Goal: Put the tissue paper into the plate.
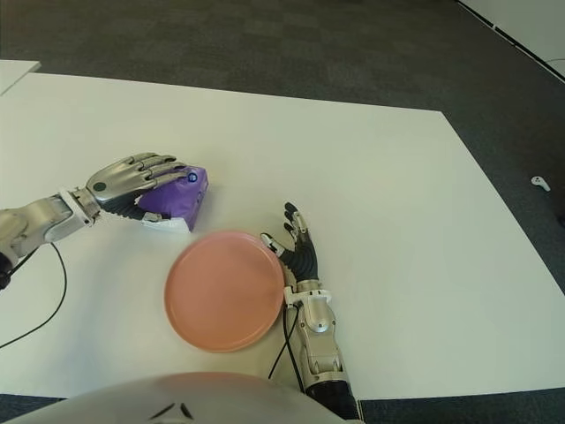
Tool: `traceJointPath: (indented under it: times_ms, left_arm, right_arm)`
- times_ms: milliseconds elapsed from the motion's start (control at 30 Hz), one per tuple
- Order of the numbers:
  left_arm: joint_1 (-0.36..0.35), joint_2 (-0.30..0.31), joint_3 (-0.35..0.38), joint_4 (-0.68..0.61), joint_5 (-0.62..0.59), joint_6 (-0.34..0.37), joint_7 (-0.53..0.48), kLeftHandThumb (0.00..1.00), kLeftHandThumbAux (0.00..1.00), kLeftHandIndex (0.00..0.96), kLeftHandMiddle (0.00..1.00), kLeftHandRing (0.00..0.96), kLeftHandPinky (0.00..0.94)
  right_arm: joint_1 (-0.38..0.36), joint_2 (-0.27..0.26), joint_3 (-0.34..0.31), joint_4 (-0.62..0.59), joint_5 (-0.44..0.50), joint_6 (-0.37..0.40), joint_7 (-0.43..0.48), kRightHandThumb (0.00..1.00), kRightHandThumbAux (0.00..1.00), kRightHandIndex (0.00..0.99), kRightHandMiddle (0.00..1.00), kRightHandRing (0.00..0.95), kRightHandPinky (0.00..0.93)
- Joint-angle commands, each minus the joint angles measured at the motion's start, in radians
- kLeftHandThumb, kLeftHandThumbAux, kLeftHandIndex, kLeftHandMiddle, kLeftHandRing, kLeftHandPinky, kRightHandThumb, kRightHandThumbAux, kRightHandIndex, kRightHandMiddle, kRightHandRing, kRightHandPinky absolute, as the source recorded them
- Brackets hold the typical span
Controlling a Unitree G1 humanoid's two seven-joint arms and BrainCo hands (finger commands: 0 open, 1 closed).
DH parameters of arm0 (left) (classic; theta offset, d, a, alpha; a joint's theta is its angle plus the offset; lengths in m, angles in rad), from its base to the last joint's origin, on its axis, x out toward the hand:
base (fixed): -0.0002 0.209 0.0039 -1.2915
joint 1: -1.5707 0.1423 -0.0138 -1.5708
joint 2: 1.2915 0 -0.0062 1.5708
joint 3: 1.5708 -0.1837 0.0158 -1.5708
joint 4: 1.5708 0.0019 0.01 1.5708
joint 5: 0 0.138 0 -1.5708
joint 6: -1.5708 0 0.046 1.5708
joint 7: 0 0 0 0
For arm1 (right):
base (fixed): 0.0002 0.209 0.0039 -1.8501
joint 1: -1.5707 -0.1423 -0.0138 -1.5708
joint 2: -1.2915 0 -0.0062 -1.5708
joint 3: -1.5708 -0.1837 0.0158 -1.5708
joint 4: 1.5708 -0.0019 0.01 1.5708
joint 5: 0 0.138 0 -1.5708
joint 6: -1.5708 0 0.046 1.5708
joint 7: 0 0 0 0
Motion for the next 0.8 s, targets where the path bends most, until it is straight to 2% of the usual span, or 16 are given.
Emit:
traceJointPath:
  times_ms: [33,400,800]
  left_arm:
    - [0.06,0.05,0.051,-0.101,-0.074,-0.012,-0.108,0.042,0.37,0.0,0.0,0.0,0.0]
    - [0.135,0.07,0.15,-0.251,-0.21,-0.014,-0.275,0.049,0.37,0.0,0.0,0.0,0.0]
    - [0.172,0.058,0.204,-0.3,-0.261,-0.012,-0.396,0.057,0.373,0.0,0.0,0.0,0.0]
  right_arm:
    - [0.061,-0.002,-0.001,0.05,0.005,0.091,0.002,0.0,0.696,0.0,0.0,0.0,0.0]
    - [0.062,-0.001,-0.002,0.051,0.002,0.089,-0.002,0.0,0.714,0.0,0.004,0.0,0.0]
    - [0.06,0.0,0.002,0.055,-0.003,0.092,-0.002,0.0,0.712,0.0,0.003,0.0,0.0]
